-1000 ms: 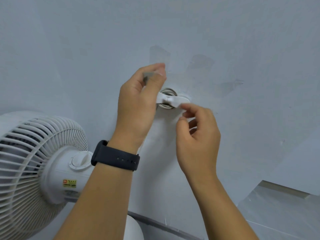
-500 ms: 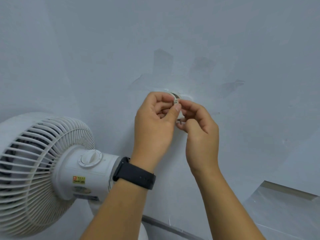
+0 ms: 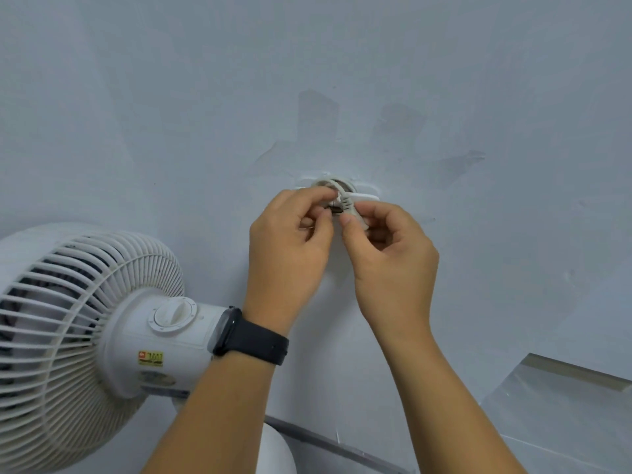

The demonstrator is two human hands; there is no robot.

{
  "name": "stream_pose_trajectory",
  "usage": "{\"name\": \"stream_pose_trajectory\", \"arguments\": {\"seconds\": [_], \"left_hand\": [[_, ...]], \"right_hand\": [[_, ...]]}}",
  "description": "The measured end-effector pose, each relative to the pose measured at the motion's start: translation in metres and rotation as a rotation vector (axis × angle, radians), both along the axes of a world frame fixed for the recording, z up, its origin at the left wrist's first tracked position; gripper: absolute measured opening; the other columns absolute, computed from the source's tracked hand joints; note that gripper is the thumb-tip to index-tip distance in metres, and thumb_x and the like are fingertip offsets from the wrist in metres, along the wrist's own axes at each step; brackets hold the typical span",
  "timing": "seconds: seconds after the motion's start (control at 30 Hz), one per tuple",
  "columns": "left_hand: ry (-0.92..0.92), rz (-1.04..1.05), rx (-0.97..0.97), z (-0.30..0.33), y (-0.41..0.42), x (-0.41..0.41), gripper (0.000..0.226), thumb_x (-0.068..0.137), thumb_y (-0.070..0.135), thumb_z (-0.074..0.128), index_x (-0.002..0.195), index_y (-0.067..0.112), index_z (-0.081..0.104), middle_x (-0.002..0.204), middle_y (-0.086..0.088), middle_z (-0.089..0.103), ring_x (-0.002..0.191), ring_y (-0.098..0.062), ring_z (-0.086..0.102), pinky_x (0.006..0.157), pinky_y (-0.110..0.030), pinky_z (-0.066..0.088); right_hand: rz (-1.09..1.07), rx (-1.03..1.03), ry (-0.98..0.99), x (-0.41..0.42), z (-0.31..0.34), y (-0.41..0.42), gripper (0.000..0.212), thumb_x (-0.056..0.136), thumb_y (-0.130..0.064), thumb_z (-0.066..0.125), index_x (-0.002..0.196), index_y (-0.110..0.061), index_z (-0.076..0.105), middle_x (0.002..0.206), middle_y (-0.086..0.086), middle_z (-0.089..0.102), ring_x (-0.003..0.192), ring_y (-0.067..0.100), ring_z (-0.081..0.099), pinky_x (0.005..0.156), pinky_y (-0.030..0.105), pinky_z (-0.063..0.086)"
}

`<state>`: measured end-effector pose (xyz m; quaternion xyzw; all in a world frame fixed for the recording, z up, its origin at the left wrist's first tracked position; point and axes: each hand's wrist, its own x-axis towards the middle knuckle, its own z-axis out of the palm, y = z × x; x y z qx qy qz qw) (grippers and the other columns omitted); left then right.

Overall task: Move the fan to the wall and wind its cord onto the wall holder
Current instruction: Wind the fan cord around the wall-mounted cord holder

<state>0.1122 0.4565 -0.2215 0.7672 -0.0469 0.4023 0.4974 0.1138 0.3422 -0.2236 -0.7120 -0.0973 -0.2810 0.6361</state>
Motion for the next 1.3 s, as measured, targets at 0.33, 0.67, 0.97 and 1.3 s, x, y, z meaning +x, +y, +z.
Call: {"name": "stream_pose_trajectory", "arguments": {"seconds": [0.33,0.67,0.97,1.3], "left_hand": [[-0.150,0.059,0.238,-0.003,0.010,0.013,0.010,0.090,0.010,0.076,0.098,0.016,0.078,0.085,-0.002,0.065,0.075,-0.010,0.063,0.068,-0.014,0.053],[-0.140,-0.040,0.214,-0.002,0.019,0.021,0.019,0.088,-0.007,0.067,0.093,0.011,0.072,0.085,-0.004,0.062,0.072,-0.008,0.063,0.067,-0.011,0.048],[-0.111,-0.061,0.012,-0.003,0.011,0.027,0.021,0.089,-0.005,0.063,0.087,0.016,0.065,0.087,-0.005,0.062,0.067,-0.019,0.064,0.066,-0.035,0.059],[-0.042,-0.101,-0.097,-0.007,0.013,0.029,0.019,0.091,0.002,0.066,0.088,0.020,0.062,0.076,0.007,0.059,0.068,-0.018,0.057,0.063,-0.034,0.054]], "right_hand": [[-0.042,-0.013,-0.066,-0.001,-0.006,0.008,0.019,0.089,-0.014,0.073,0.098,-0.030,0.072,0.071,-0.011,0.061,0.060,0.008,0.056,0.061,0.020,0.048],[-0.241,-0.247,-0.352,0.013,-0.030,0.020,0.033,0.089,-0.004,0.070,0.119,-0.015,0.077,0.081,-0.003,0.050,0.060,0.000,0.045,0.060,0.010,0.042],[-0.157,-0.250,-0.357,0.019,-0.033,0.018,0.032,0.087,0.003,0.072,0.117,-0.008,0.076,0.087,0.003,0.061,0.072,-0.004,0.052,0.068,0.006,0.042],[-0.200,-0.386,-0.368,0.015,-0.042,0.027,0.033,0.095,-0.007,0.068,0.127,-0.011,0.073,0.080,0.004,0.053,0.061,0.011,0.045,0.058,0.013,0.041]]}}
